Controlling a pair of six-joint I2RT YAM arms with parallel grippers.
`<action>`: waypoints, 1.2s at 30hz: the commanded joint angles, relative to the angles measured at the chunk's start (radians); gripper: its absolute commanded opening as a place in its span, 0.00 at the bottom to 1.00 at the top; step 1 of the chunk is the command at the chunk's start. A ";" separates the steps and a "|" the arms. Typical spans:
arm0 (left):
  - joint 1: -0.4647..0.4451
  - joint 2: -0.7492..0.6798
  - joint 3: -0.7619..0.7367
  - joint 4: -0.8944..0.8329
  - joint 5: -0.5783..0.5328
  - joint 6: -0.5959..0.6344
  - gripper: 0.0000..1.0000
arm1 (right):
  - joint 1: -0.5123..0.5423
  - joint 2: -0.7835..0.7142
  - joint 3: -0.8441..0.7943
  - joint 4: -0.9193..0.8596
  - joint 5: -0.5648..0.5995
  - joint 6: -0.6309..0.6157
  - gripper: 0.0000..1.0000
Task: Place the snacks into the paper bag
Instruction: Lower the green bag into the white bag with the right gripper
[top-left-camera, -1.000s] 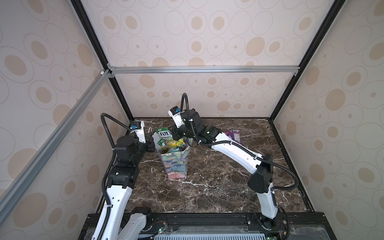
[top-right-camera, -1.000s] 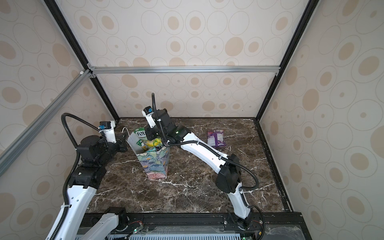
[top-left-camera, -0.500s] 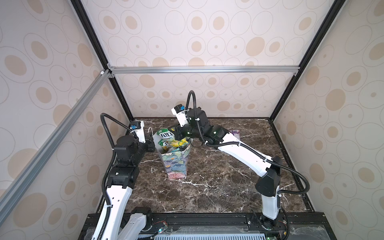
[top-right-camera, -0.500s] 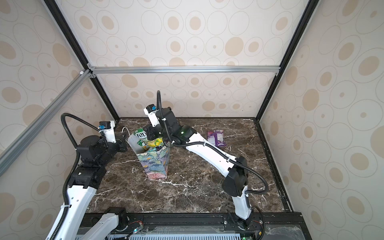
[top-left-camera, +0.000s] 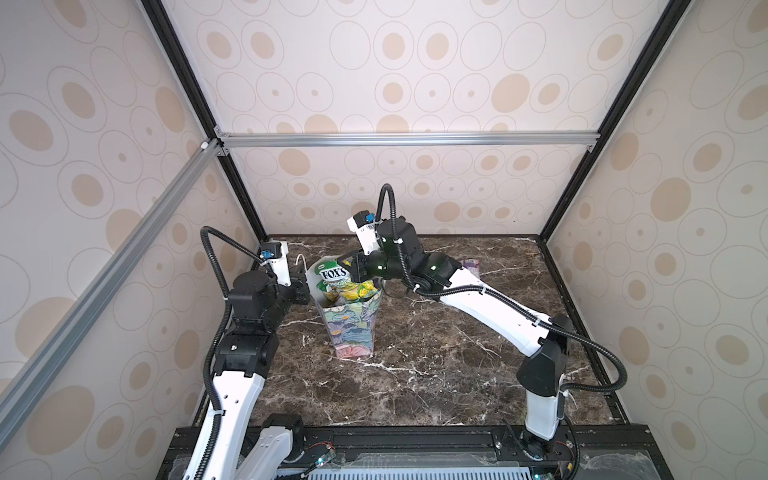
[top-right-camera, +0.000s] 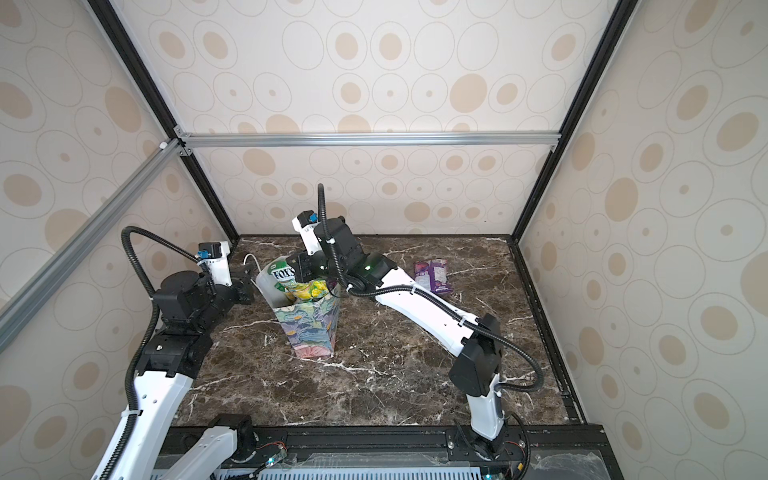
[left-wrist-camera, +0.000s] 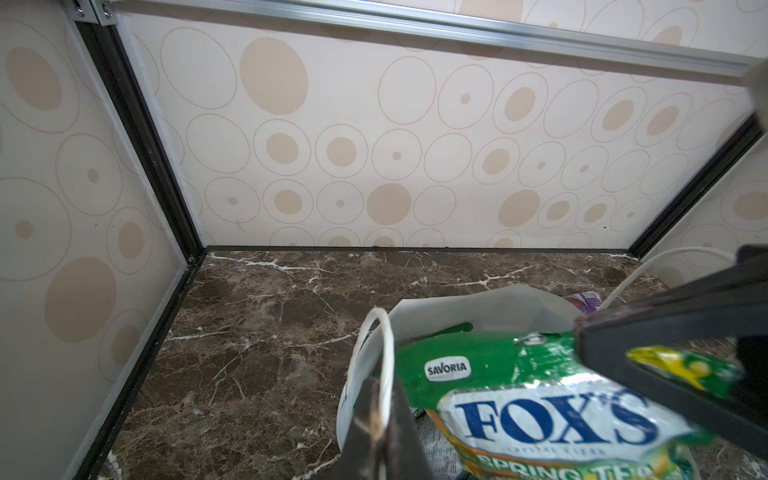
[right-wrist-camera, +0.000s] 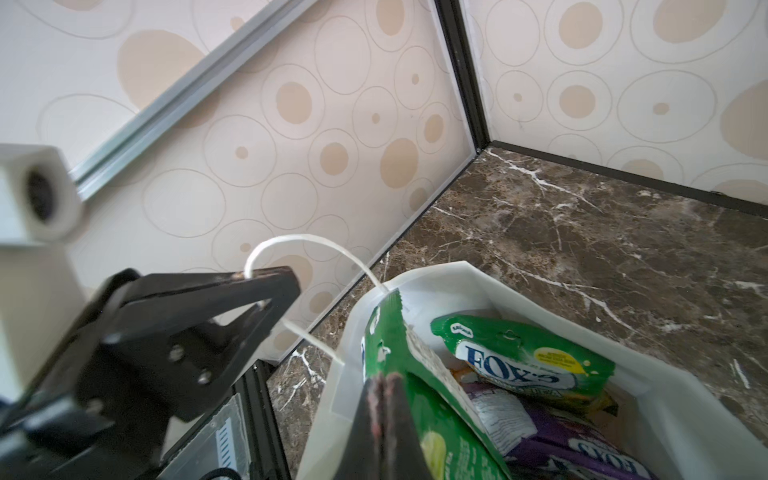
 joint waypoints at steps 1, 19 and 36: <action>0.004 -0.021 0.016 0.045 -0.006 0.008 0.06 | -0.006 0.080 0.083 -0.083 0.037 -0.041 0.00; 0.004 -0.013 0.015 0.045 -0.010 0.009 0.06 | 0.097 0.106 0.356 -0.295 0.394 -0.455 0.58; 0.004 -0.013 0.016 0.044 -0.012 0.009 0.05 | 0.097 0.277 0.515 -0.595 0.390 -0.375 0.08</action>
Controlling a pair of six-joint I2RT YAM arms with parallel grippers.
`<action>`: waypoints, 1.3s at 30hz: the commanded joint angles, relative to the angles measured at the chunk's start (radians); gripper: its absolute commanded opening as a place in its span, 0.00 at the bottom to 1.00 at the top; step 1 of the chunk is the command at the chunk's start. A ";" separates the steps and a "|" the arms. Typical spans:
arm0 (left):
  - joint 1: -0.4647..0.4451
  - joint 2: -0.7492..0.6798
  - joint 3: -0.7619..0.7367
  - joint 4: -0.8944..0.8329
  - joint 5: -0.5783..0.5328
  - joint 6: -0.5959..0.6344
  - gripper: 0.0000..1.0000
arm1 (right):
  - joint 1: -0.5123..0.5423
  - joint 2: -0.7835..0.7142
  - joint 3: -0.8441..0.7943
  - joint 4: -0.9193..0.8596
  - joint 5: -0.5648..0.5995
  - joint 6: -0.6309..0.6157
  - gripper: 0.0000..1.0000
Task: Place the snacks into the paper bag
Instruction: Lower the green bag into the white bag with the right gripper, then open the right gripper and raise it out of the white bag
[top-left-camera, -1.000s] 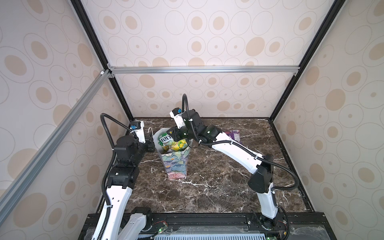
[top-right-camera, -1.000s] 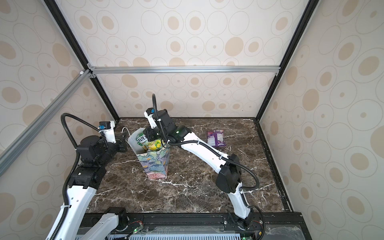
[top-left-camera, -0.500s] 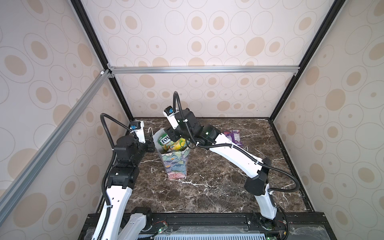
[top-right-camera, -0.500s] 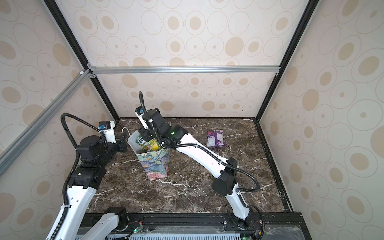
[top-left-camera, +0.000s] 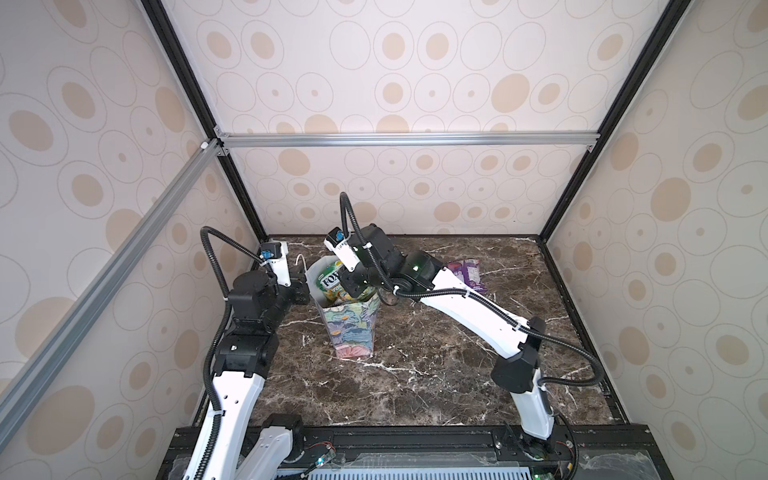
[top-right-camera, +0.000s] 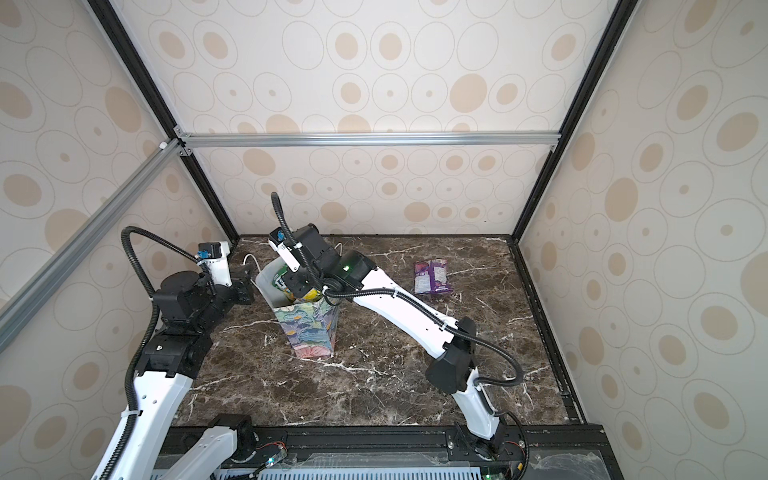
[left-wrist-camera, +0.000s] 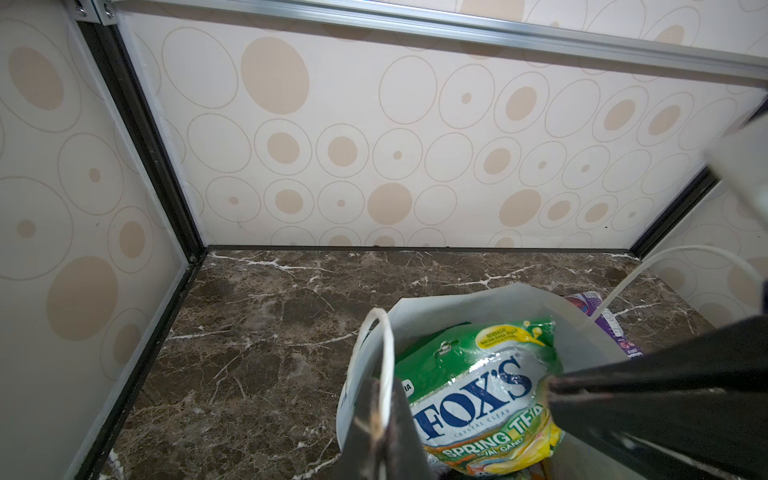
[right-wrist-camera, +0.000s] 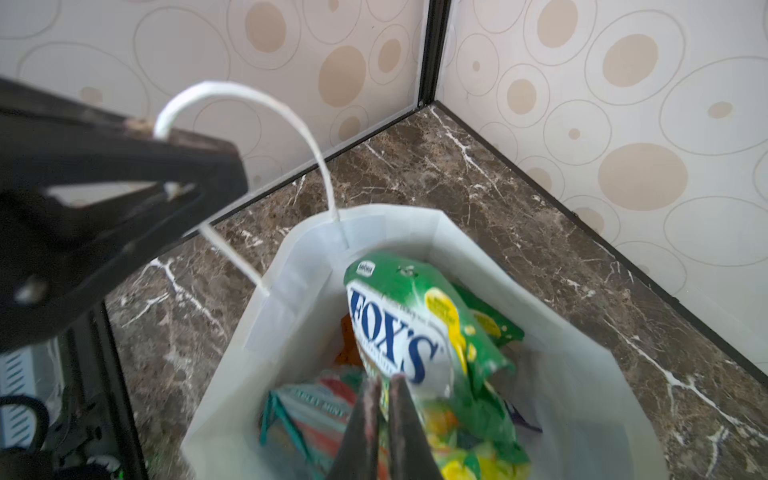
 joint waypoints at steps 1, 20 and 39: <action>0.004 -0.012 0.017 0.047 -0.009 0.010 0.06 | 0.000 0.109 0.143 -0.161 0.128 0.014 0.08; 0.005 -0.012 0.014 0.049 -0.005 0.009 0.05 | -0.006 0.120 0.149 -0.030 0.044 -0.013 0.34; 0.005 -0.012 0.012 0.051 -0.009 0.008 0.05 | -0.048 -0.526 -0.555 0.365 0.117 -0.019 0.42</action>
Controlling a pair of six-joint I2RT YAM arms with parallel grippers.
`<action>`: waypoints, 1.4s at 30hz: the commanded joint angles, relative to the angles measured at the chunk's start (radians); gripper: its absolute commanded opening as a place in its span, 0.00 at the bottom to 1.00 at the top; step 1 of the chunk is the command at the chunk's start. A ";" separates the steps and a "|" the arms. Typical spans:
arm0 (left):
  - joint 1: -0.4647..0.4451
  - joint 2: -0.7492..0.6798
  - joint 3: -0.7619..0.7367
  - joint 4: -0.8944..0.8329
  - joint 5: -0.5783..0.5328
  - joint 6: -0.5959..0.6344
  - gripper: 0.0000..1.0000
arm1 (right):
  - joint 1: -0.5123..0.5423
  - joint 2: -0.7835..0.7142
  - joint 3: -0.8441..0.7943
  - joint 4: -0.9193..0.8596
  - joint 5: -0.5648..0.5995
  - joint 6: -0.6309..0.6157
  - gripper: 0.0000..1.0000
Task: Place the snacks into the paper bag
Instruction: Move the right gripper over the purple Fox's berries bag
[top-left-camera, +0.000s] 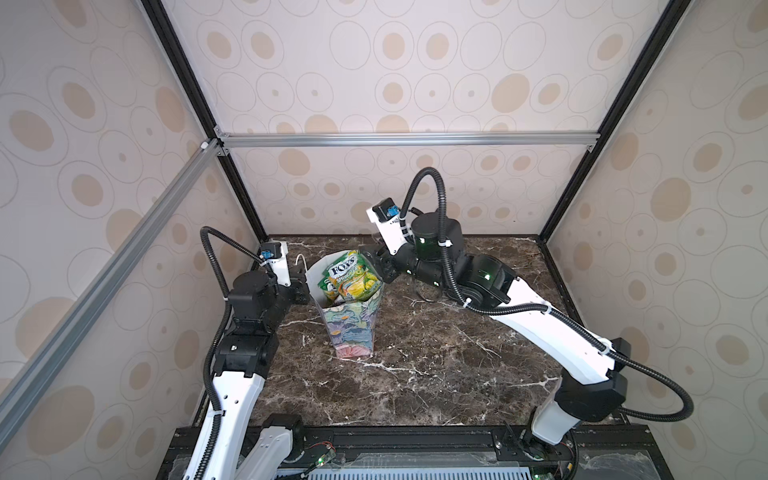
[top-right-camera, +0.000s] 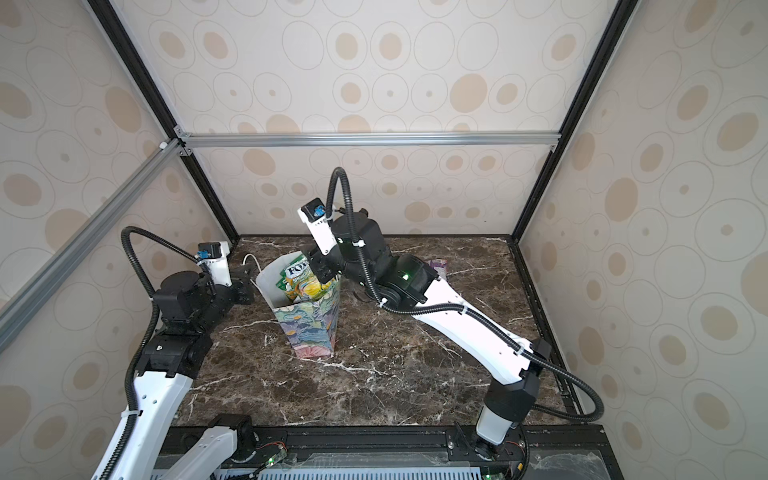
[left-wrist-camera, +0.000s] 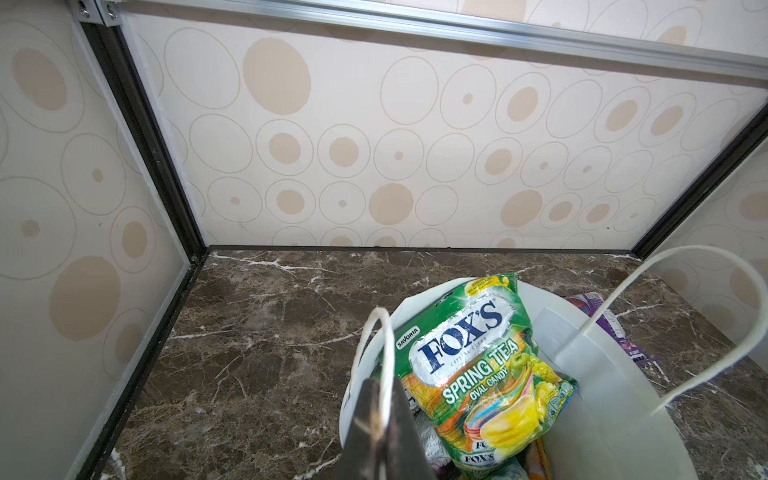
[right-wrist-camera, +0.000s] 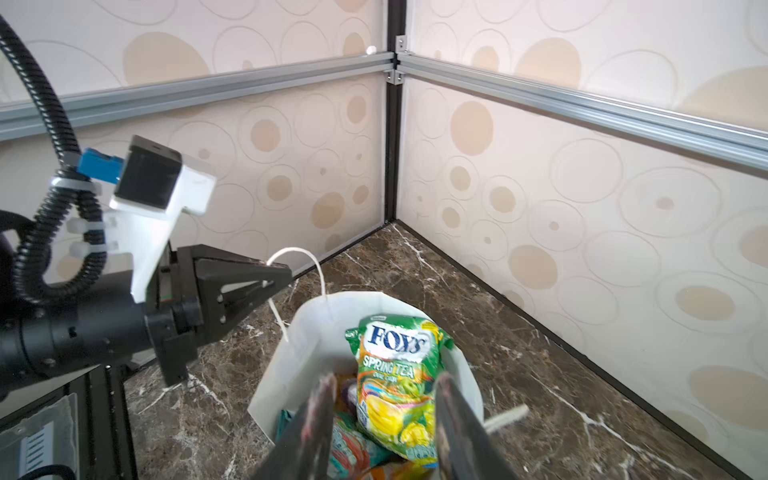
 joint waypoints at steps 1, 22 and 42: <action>0.005 -0.010 0.013 0.050 -0.004 0.009 0.05 | -0.041 -0.046 -0.111 0.048 0.044 0.020 0.42; 0.004 -0.009 0.013 0.047 -0.015 0.009 0.05 | -0.599 -0.399 -0.805 0.182 -0.169 0.346 0.42; 0.004 -0.008 0.014 0.046 -0.013 0.009 0.05 | -0.938 -0.207 -1.008 0.376 -0.366 0.513 0.56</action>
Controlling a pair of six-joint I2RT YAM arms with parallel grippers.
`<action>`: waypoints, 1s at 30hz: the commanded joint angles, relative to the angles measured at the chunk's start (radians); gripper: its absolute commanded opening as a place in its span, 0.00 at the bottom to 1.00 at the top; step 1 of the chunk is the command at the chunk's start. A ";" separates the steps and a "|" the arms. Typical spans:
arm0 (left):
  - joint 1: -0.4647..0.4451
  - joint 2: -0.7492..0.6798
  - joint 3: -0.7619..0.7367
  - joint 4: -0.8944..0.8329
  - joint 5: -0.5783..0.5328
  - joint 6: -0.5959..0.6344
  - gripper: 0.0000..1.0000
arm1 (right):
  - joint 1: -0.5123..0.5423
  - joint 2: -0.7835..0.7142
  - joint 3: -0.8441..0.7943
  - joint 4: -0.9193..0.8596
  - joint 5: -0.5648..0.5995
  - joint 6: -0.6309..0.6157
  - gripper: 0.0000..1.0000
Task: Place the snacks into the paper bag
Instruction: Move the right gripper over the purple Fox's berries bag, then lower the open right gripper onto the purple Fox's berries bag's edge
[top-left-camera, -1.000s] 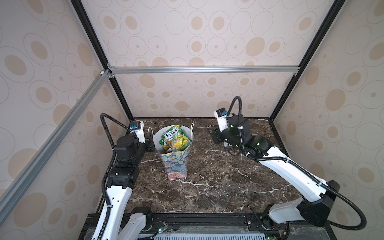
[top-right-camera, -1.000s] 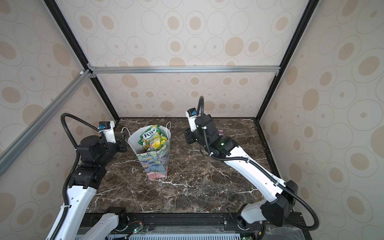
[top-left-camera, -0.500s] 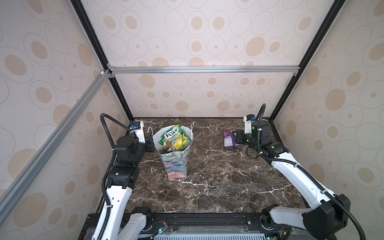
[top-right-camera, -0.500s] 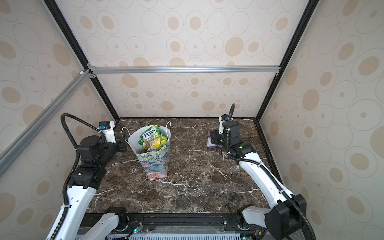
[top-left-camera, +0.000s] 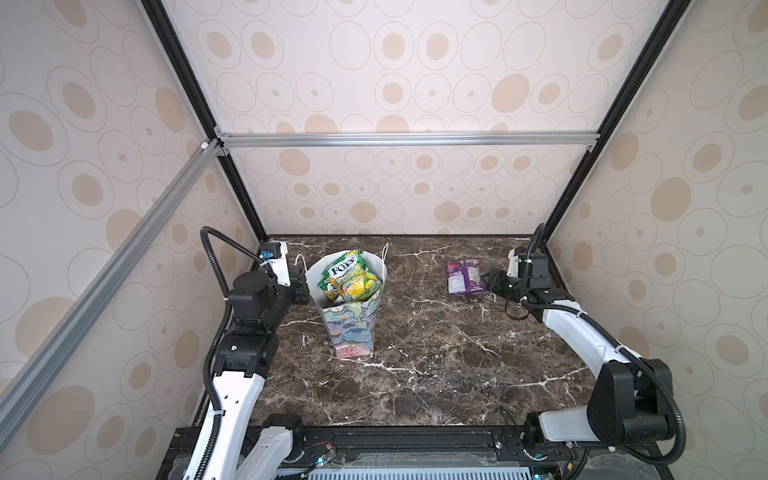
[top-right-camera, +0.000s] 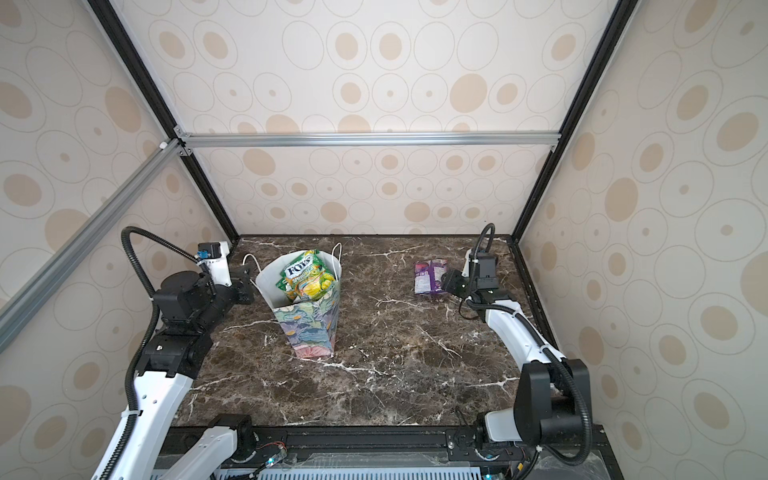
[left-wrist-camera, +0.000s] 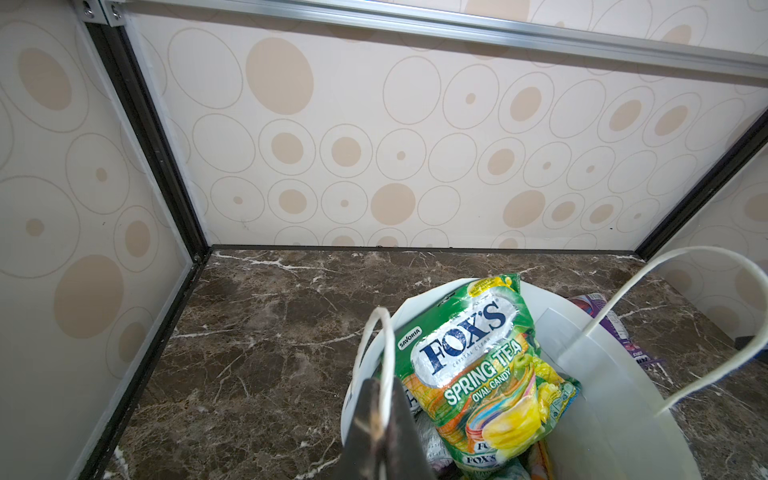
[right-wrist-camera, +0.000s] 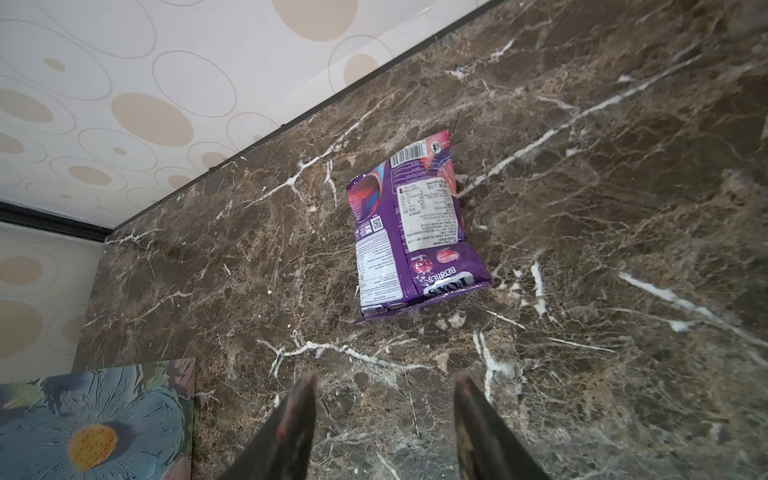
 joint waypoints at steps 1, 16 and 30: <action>0.004 -0.008 0.016 0.045 -0.006 0.010 0.05 | -0.018 0.039 -0.023 0.068 -0.012 0.030 0.57; 0.005 -0.005 0.015 0.046 -0.004 0.009 0.05 | -0.062 0.227 -0.018 0.135 -0.042 0.046 0.65; 0.004 -0.005 0.017 0.044 -0.008 0.011 0.05 | -0.103 0.402 0.042 0.226 -0.121 0.110 0.64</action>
